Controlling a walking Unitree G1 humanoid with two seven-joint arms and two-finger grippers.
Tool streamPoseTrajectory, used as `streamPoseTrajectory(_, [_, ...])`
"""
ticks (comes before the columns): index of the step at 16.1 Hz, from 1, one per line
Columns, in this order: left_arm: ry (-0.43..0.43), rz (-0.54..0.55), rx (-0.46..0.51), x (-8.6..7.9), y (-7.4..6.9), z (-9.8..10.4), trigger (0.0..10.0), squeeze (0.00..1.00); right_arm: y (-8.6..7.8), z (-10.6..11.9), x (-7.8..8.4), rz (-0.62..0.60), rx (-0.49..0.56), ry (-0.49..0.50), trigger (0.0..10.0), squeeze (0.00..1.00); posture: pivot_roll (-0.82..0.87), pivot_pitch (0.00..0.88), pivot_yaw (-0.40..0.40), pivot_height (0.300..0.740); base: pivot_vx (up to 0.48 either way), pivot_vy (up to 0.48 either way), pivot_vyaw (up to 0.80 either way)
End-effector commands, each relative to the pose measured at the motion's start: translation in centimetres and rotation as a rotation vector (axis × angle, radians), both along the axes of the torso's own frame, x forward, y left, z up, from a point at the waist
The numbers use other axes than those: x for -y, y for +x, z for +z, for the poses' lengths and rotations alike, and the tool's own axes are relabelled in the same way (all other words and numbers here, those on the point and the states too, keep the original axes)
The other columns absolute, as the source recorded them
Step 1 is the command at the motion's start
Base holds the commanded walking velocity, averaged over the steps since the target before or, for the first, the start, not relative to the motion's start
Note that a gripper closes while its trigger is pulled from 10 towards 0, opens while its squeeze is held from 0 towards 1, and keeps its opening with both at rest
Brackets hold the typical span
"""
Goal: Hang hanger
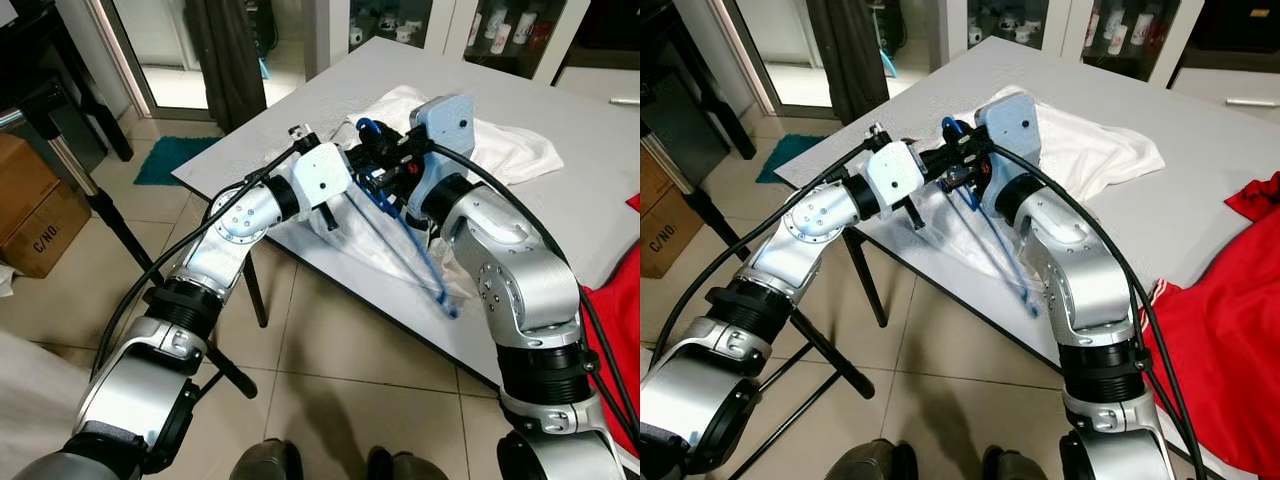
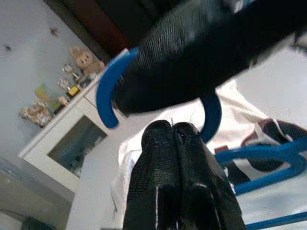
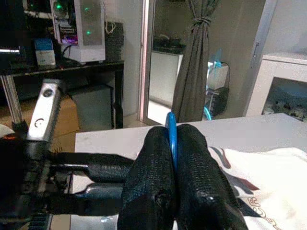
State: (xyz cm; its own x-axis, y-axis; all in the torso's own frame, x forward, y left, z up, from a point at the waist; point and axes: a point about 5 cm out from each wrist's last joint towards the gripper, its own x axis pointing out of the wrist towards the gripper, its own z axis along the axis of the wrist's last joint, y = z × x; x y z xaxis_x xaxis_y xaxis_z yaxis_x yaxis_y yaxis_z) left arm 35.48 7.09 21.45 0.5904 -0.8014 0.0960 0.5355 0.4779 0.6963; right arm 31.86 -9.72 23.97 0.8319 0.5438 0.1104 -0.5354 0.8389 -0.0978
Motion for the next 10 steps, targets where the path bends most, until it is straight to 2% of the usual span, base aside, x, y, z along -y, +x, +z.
streamPoseTrajectory(1, [0.0, -0.021, 0.026, 0.2, -0.3, 0.6, 10.0, 0.0, 0.3, 0.7, -0.1, 0.0, 0.021, 0.023, 10.0, 0.0, -0.08, 0.014, 0.045, 0.74, 0.0, 0.0, 0.0])
streamPoseTrajectory(2, [-0.005, -0.012, 0.04, -0.1, -0.3, 0.9, 10.0, 0.0, 0.5, 0.9, 0.1, -0.007, 0.025, 0.028, 10.0, 0.0, -0.08, 0.009, 0.041, 0.74, 0.0, 0.0, 0.0])
streamPoseTrajectory(3, [0.008, 0.041, 0.066, -1.4, 0.2, 1.5, 10.0, 0.0, 0.7, 1.3, 0.5, -0.013, 0.042, 0.021, 10.0, 0.0, -0.08, 0.008, 0.04, 0.74, 0.0, 0.0, 0.0])
streamPoseTrajectory(4, [0.025, 0.115, 0.087, -3.3, 1.0, 2.3, 10.0, 0.0, 0.8, 1.5, 0.8, -0.014, 0.058, 0.007, 10.0, 0.0, -0.08, 0.007, 0.038, 0.74, 0.0, 0.0, 0.0])
streamPoseTrajectory(5, [0.043, 0.233, 0.115, -6.2, 2.0, 3.5, 10.0, 0.0, 0.9, 1.7, 1.2, -0.013, 0.068, -0.006, 10.0, 0.0, -0.08, 0.004, 0.037, 0.74, 0.0, 0.0, 0.0])
streamPoseTrajectory(6, [0.043, 0.29, 0.127, -7.7, 2.4, 4.3, 10.0, 0.0, 0.9, 1.7, 1.4, -0.01, 0.074, -0.012, 10.0, 0.0, -0.08, 0.003, 0.037, 0.74, 0.0, 0.0, 0.0])
streamPoseTrajectory(7, [0.023, 0.435, 0.144, -11.5, 3.1, 6.2, 10.0, 0.0, 0.6, 1.9, 1.7, 0.024, 0.093, -0.031, 10.0, 0.0, -0.08, 0.002, 0.038, 0.74, 0.0, 0.0, 0.0])
streamPoseTrajectory(8, [0.02, 0.492, 0.142, -13.2, 3.3, 6.9, 10.0, 0.0, 0.4, 1.9, 1.8, 0.048, 0.104, -0.047, 10.0, 0.0, -0.08, 0.0, 0.04, 0.74, 0.0, 0.0, 0.0])
streamPoseTrajectory(9, [0.015, 0.515, 0.138, -13.9, 3.3, 7.1, 10.0, 0.0, 0.3, 1.9, 1.8, 0.059, 0.109, -0.052, 10.0, 0.0, -0.08, 0.0, 0.04, 0.74, 0.0, 0.0, 0.0])
streamPoseTrajectory(10, [-0.031, 0.54, 0.114, -15.4, 3.2, 7.5, 10.0, 0.0, 0.0, 1.9, 1.9, 0.085, 0.119, -0.063, 10.0, 0.0, -0.08, 0.0, 0.041, 0.74, 0.0, 0.0, 0.0])
